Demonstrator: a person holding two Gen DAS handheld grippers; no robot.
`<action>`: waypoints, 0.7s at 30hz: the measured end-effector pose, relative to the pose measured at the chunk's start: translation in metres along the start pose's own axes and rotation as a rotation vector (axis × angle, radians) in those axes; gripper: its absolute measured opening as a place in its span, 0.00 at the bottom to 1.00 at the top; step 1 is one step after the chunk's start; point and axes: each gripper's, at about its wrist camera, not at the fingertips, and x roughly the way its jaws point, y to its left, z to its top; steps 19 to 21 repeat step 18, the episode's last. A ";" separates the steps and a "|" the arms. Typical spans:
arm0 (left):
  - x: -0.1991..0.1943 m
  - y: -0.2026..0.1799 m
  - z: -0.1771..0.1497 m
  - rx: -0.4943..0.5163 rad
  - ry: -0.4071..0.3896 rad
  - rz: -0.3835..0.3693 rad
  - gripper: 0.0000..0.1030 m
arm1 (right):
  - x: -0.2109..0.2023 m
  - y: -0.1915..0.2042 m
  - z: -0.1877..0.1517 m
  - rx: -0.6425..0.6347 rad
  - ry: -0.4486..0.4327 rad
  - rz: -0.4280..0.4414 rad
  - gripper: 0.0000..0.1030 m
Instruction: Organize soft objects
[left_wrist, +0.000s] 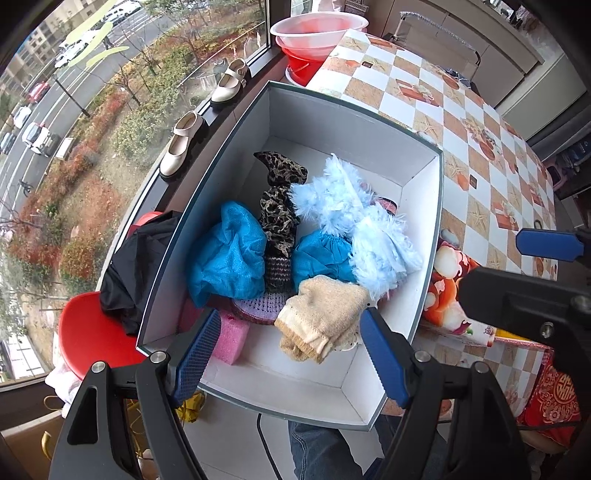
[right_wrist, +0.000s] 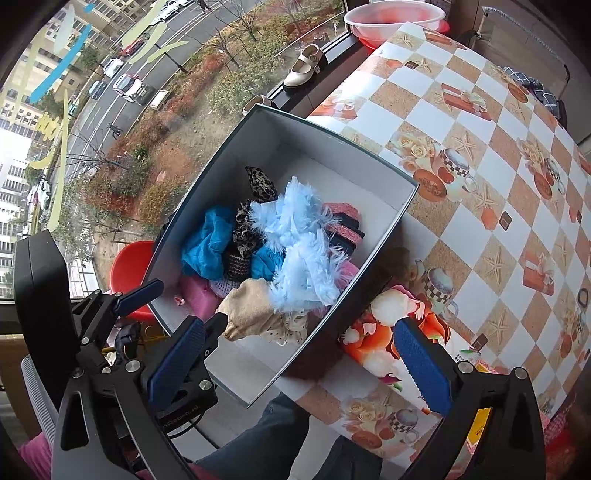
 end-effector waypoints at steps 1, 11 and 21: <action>0.000 -0.001 -0.001 0.000 0.002 -0.002 0.78 | 0.001 0.000 -0.001 -0.001 0.004 -0.002 1.00; 0.008 0.001 -0.003 -0.009 0.022 -0.013 0.78 | 0.004 0.001 -0.001 -0.004 0.008 -0.015 1.00; 0.002 0.007 -0.002 -0.010 -0.049 -0.100 0.79 | 0.010 -0.001 0.007 0.003 0.018 -0.014 1.00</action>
